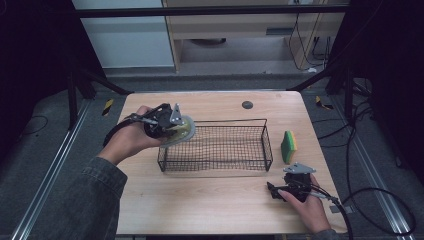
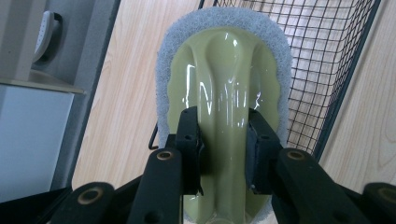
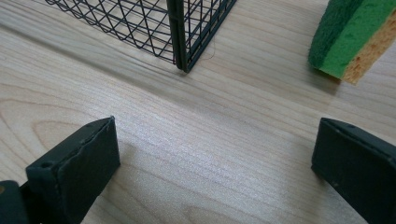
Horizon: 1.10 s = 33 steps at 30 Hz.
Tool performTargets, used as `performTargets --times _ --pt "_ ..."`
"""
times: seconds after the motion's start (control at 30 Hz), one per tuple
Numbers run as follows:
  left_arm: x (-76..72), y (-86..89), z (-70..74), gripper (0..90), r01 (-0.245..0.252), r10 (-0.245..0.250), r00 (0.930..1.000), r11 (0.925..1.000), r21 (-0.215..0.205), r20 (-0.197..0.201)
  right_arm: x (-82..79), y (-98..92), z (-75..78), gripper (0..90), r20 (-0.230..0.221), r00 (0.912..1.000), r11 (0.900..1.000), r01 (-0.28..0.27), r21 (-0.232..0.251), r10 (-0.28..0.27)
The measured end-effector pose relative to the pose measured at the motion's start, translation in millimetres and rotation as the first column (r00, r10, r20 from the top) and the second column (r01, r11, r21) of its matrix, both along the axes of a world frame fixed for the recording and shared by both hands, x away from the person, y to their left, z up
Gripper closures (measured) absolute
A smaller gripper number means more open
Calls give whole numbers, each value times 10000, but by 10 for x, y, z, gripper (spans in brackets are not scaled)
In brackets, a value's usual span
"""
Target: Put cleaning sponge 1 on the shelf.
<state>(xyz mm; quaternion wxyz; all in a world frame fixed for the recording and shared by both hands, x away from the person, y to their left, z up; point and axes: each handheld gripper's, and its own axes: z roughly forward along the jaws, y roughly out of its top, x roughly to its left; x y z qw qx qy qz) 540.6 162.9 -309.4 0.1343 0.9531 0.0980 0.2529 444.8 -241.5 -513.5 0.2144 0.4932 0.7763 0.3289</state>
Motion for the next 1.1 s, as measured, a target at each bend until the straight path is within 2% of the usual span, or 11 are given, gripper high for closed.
performTargets --times 0.6,1.1 --pt "19 -109 -178 704 298 -294 9992 9995 124 -258 0 0 -1 11 8 10000 10000 -6 -1 6" --pt "119 -127 -354 704 438 -414 9972 9983 386 -619 10 -1 0 9 -9 10000 10000 -53 31 53"
